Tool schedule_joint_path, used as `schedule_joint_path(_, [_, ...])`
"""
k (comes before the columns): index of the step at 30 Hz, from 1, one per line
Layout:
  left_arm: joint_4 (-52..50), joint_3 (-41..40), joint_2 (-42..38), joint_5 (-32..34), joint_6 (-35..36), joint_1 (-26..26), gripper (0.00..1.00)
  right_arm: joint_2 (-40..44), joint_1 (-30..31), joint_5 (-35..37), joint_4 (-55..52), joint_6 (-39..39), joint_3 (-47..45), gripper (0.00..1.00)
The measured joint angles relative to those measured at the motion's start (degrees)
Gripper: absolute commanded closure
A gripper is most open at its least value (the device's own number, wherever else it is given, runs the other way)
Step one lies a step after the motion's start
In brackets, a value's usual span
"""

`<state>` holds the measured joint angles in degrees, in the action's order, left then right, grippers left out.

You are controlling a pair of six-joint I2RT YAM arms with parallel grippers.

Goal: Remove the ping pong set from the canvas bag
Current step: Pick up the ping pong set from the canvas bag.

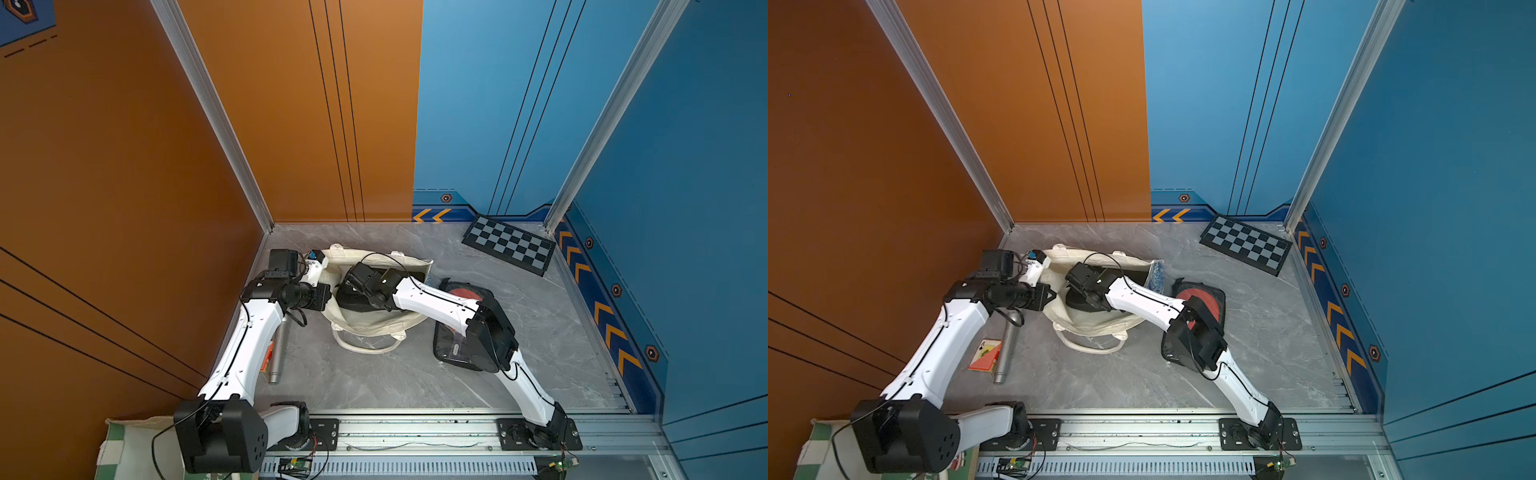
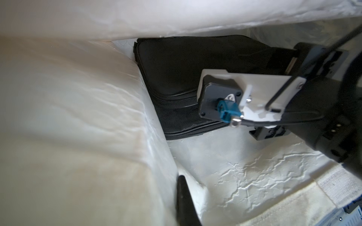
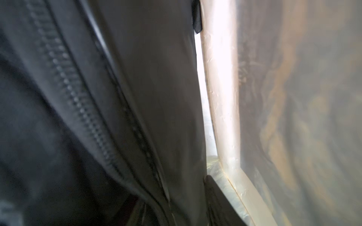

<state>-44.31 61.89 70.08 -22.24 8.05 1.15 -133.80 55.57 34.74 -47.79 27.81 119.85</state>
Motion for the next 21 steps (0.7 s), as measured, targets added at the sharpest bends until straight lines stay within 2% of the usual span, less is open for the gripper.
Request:
schedule_joint_path(2, [-0.1, 0.5, 0.1, -0.4, -0.4, 0.0, 1.0, -1.2, 0.0, 0.2, 0.3, 0.9, 0.0, 0.96])
schedule_joint_path(3, [-0.1, 1.0, 0.2, -0.5, -0.6, 0.0, 1.0, -1.6, 0.0, 0.9, 0.7, 1.1, 0.0, 1.0])
schedule_joint_path(11, [-1.9, 6.9, 3.5, -1.6, -4.6, -0.5, 1.0, 0.5, -1.1, -0.7, 2.0, 2.9, 0.2, 1.0])
schedule_joint_path(16, [-2.7, 10.9, 5.8, -1.6, -8.3, -0.7, 1.0, 7.0, -1.8, -5.9, 0.7, 3.7, 1.5, 1.0])
schedule_joint_path(21, [-2.6, 14.0, 8.2, -0.9, -12.4, -0.7, 1.0, 15.8, -4.1, -13.9, -3.6, 1.2, 5.8, 1.0])
